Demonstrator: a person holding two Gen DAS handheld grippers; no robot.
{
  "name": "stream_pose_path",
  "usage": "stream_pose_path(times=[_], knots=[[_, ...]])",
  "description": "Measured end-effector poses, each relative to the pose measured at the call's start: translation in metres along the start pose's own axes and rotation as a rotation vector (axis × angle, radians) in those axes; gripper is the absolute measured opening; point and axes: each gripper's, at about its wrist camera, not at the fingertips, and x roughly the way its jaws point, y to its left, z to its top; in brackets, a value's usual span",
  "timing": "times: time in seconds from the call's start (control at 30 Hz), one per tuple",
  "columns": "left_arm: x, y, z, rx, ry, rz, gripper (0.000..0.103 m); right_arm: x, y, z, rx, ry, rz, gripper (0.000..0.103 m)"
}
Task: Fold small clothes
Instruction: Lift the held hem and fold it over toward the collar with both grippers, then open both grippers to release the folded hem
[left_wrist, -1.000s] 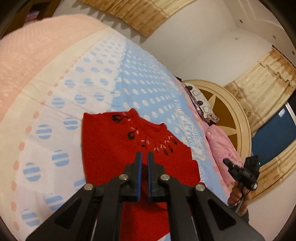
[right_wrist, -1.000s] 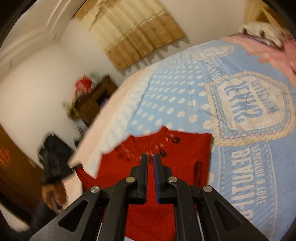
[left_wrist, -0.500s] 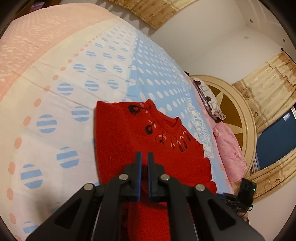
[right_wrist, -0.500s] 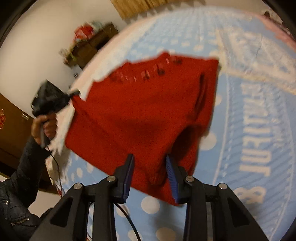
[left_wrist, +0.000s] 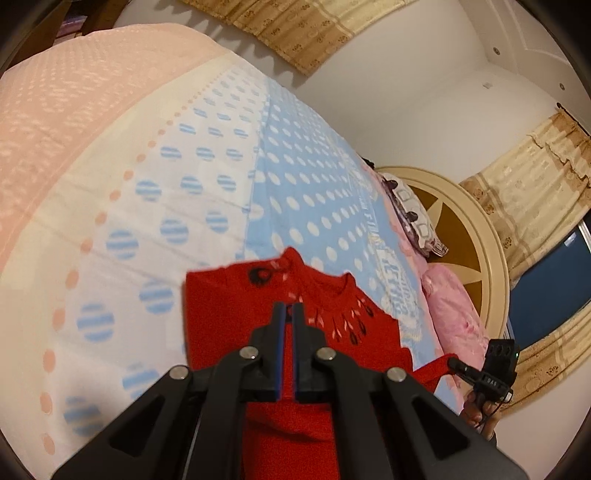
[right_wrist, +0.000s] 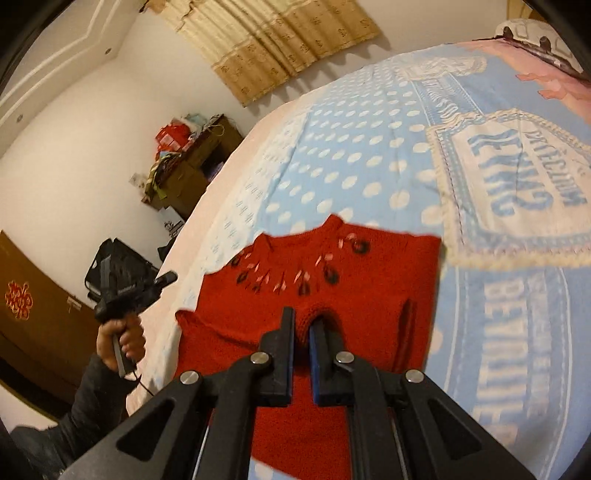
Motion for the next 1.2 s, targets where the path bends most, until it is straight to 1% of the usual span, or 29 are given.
stream_pose_path(times=[0.07, 0.1, 0.13, 0.17, 0.2, 0.23, 0.27, 0.3, 0.33, 0.37, 0.4, 0.43, 0.47, 0.5, 0.53, 0.57, 0.6, 0.63, 0.67, 0.73, 0.83, 0.87, 0.93, 0.97, 1.03, 1.07, 1.2], knots=[[0.002, -0.005, -0.002, 0.044, -0.002, -0.003, 0.001, 0.010, -0.005, 0.003, 0.013, 0.009, -0.003, 0.006], [0.004, -0.011, -0.006, 0.105, 0.004, 0.015, 0.001, 0.016, -0.007, 0.005, 0.013, 0.015, -0.008, 0.006], [0.004, -0.016, -0.011, 0.153, 0.011, 0.026, 0.006, 0.021, -0.009, 0.006, 0.008, 0.022, -0.018, 0.006], [0.005, -0.018, -0.016, 0.193, 0.029, 0.035, 0.020, 0.025, -0.011, 0.006, 0.005, 0.028, -0.023, 0.006], [0.006, -0.018, -0.019, 0.215, 0.047, 0.049, 0.047, 0.030, -0.014, 0.007, 0.010, 0.033, -0.022, 0.006], [0.005, -0.017, -0.024, 0.240, 0.054, 0.072, 0.061, 0.034, -0.017, 0.008, 0.017, 0.035, -0.021, 0.006], [0.002, -0.016, -0.026, 0.255, 0.046, 0.076, 0.078, 0.036, -0.020, 0.009, 0.021, 0.035, -0.023, 0.006], [-0.002, -0.016, -0.031, 0.291, 0.024, 0.062, 0.078, 0.037, -0.022, 0.010, 0.025, 0.035, -0.024, 0.006], [-0.003, -0.016, -0.035, 0.324, 0.029, 0.055, 0.078, 0.039, -0.026, 0.012, 0.029, 0.036, -0.024, 0.006], [-0.001, -0.017, -0.038, 0.349, 0.051, 0.054, 0.078, 0.040, -0.027, 0.012, 0.028, 0.039, -0.026, 0.006], [0.002, -0.017, -0.041, 0.357, 0.068, 0.046, 0.075, 0.042, -0.028, 0.012, 0.028, 0.041, -0.029, 0.006], [0.005, -0.017, -0.042, 0.356, 0.082, 0.035, 0.072, 0.043, -0.029, 0.012, 0.028, 0.044, -0.032, 0.006], [0.010, -0.018, -0.045, 0.355, 0.108, 0.020, 0.064, 0.044, -0.030, 0.012, 0.028, 0.044, -0.032, 0.006], [0.015, -0.018, -0.047, 0.356, 0.125, 0.019, 0.059, 0.044, -0.030, 0.013, 0.029, 0.043, -0.031, 0.006], [0.018, -0.019, -0.050, 0.360, 0.139, 0.014, 0.057, 0.044, -0.030, 0.013, 0.029, 0.041, -0.031, 0.006], [0.023, -0.021, -0.054, 0.370, 0.157, 0.017, 0.049, 0.043, -0.029, 0.013, 0.030, 0.040, -0.030, 0.006], [0.030, -0.021, -0.057, 0.379, 0.182, 0.046, 0.037, 0.042, -0.029, 0.013, 0.029, 0.038, -0.029, 0.006], [0.031, -0.021, -0.059, 0.374, 0.193, 0.060, 0.030, 0.042, -0.029, 0.014, 0.027, 0.036, -0.031, 0.006], [0.033, -0.018, -0.059, 0.354, 0.196, 0.062, 0.008, 0.041, -0.028, 0.014, 0.025, 0.034, -0.032, 0.006], [0.030, -0.015, -0.057, 0.325, 0.187, 0.055, 0.007, 0.038, -0.027, 0.016, 0.023, 0.027, -0.031, 0.006], [0.015, -0.021, -0.048, 0.315, 0.126, 0.035, 0.007, 0.031, -0.025, 0.023, 0.019, 0.006, -0.020, 0.006], [0.009, -0.025, -0.042, 0.309, 0.100, 0.027, 0.007, 0.028, -0.024, 0.027, 0.020, -0.004, -0.012, 0.006], [0.005, -0.030, -0.032, 0.310, 0.079, 0.013, 0.007, 0.025, -0.023, 0.036, 0.026, -0.027, -0.002, 0.006], [0.005, -0.033, -0.024, 0.313, 0.062, 0.021, 0.007, 0.025, -0.023, 0.042, 0.030, -0.035, 0.004, 0.006], [0.009, -0.034, -0.012, 0.303, 0.053, 0.020, 0.007, 0.030, -0.023, 0.053, 0.043, -0.046, 0.010, 0.006], [0.014, -0.032, -0.005, 0.297, 0.044, 0.037, 0.007, 0.034, -0.024, 0.057, 0.048, -0.048, 0.012, 0.006], [0.028, -0.019, 0.017, 0.248, 0.024, 0.059, 0.007, 0.053, -0.034, 0.074, 0.084, -0.054, 0.003, 0.006]])
